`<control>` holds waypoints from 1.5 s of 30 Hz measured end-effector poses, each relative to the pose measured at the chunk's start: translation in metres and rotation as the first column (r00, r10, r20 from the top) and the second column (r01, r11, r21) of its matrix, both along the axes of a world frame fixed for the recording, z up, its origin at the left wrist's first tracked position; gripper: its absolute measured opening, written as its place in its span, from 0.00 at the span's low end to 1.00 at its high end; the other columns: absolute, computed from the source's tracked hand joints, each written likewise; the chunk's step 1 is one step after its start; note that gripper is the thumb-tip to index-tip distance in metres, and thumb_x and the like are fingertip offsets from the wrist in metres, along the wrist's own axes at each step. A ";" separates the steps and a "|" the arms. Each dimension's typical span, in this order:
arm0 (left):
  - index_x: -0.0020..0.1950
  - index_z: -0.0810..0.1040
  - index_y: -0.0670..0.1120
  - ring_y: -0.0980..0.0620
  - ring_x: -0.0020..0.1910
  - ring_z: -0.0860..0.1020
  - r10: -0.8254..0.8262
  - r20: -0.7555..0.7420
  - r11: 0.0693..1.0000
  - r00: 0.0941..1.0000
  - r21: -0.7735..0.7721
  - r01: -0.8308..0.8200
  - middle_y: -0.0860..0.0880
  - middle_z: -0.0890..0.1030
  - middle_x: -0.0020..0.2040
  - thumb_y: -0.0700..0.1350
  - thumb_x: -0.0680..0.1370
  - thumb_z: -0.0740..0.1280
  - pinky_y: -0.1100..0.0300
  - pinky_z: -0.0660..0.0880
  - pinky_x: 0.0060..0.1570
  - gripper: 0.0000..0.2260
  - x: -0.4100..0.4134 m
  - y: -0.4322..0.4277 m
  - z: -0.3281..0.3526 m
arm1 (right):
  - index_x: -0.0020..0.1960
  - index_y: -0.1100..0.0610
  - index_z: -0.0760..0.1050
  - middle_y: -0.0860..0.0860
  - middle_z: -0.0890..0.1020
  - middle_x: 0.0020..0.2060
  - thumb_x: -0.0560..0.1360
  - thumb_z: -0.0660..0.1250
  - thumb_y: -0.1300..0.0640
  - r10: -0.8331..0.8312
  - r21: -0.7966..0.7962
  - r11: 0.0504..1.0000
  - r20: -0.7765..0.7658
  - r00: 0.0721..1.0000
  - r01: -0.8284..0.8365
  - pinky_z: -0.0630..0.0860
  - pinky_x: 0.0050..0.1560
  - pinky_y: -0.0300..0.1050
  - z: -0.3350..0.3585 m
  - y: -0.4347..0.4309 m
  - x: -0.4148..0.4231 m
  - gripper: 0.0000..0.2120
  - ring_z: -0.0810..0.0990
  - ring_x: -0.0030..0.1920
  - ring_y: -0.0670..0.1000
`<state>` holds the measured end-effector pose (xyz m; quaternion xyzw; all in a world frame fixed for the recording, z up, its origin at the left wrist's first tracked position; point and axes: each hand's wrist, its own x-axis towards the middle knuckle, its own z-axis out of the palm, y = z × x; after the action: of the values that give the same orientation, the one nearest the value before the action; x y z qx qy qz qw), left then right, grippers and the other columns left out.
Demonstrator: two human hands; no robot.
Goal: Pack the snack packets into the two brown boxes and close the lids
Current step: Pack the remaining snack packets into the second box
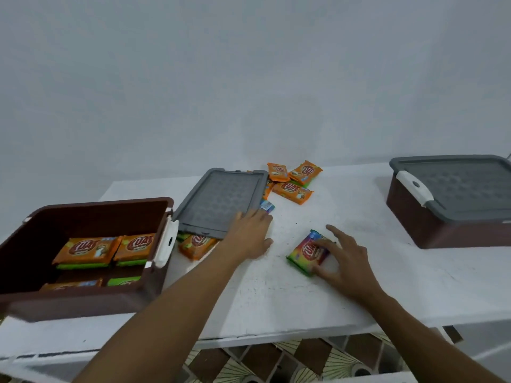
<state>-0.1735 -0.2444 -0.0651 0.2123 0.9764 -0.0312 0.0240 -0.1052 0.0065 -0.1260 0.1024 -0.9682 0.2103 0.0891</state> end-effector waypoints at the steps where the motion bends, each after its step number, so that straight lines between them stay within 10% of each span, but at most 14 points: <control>1: 0.77 0.56 0.47 0.45 0.76 0.55 0.042 0.036 0.999 0.998 -0.019 -0.041 0.46 0.56 0.78 0.58 0.80 0.59 0.42 0.53 0.73 0.30 -0.006 0.005 -0.004 | 0.70 0.37 0.66 0.43 0.55 0.77 0.67 0.56 0.24 0.038 0.037 0.999 0.020 0.999 -0.038 0.57 0.69 0.53 0.001 0.002 0.001 0.34 0.56 0.75 0.48; 5: 0.79 0.49 0.47 0.43 0.78 0.43 0.165 0.065 0.986 0.984 -0.031 -0.164 0.45 0.47 0.80 0.60 0.81 0.52 0.34 0.38 0.71 0.31 -0.008 0.021 -0.026 | 0.72 0.36 0.62 0.42 0.58 0.77 0.66 0.54 0.22 -0.003 0.101 0.995 0.037 0.999 -0.001 0.53 0.71 0.53 -0.002 0.001 0.001 0.38 0.55 0.76 0.48; 17: 0.72 0.65 0.51 0.49 0.69 0.65 -0.280 -0.144 0.937 0.949 0.175 0.303 0.49 0.70 0.69 0.50 0.80 0.59 0.48 0.58 0.72 0.20 -0.006 0.029 -0.031 | 0.70 0.44 0.66 0.50 0.66 0.68 0.61 0.50 0.18 -0.336 0.058 0.940 -0.006 0.942 0.336 0.59 0.69 0.54 -0.008 0.001 -0.005 0.45 0.62 0.68 0.53; 21: 0.78 0.54 0.50 0.45 0.78 0.51 -0.069 -0.035 0.995 0.997 0.063 0.071 0.47 0.56 0.79 0.57 0.80 0.60 0.39 0.39 0.75 0.30 -0.023 0.030 -0.026 | 0.72 0.44 0.63 0.49 0.59 0.75 0.66 0.51 0.20 -0.344 0.116 0.932 -0.019 0.939 0.344 0.54 0.71 0.59 -0.005 -0.003 -0.005 0.42 0.56 0.75 0.52; 23: 0.76 0.60 0.49 0.46 0.76 0.59 -0.072 -0.015 0.997 0.997 0.006 0.072 0.46 0.65 0.74 0.58 0.81 0.58 0.39 0.36 0.73 0.26 -0.030 0.026 -0.024 | 0.74 0.45 0.58 0.47 0.54 0.78 0.67 0.52 0.22 -0.335 0.120 0.937 0.032 0.942 0.329 0.50 0.73 0.61 -0.005 -0.003 -0.007 0.43 0.52 0.77 0.50; 29: 0.68 0.67 0.46 0.51 0.55 0.73 -0.073 -0.009 0.949 0.997 0.308 0.073 0.45 0.74 0.62 0.48 0.83 0.59 0.55 0.73 0.57 0.15 -0.031 0.034 -0.009 | 0.71 0.46 0.61 0.47 0.65 0.70 0.65 0.56 0.22 -0.319 0.052 0.946 0.004 0.948 0.319 0.56 0.72 0.59 -0.006 0.001 -0.009 0.42 0.62 0.71 0.50; 38: 0.77 0.58 0.48 0.45 0.68 0.70 -0.032 0.067 0.959 0.997 0.283 0.012 0.42 0.69 0.72 0.42 0.77 0.70 0.50 0.74 0.61 0.33 -0.023 0.037 0.011 | 0.64 0.50 0.70 0.50 0.70 0.59 0.65 0.58 0.23 -0.346 0.136 0.930 0.009 0.938 0.342 0.66 0.63 0.51 0.000 -0.006 0.001 0.39 0.66 0.59 0.50; 45: 0.73 0.65 0.48 0.46 0.58 0.77 -0.108 -0.011 0.915 0.994 0.389 0.104 0.43 0.75 0.65 0.40 0.77 0.67 0.56 0.76 0.51 0.25 -0.020 -0.015 0.065 | 0.65 0.47 0.60 0.49 0.78 0.57 0.64 0.68 0.27 -0.303 0.069 0.953 0.181 0.936 0.295 0.79 0.46 0.44 0.057 -0.046 -0.006 0.39 0.79 0.50 0.48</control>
<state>-0.1938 -0.2594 0.0000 0.2655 0.9501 0.1629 -0.0154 -0.1108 -0.0395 -0.0692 -0.0646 -0.9806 0.1831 0.0256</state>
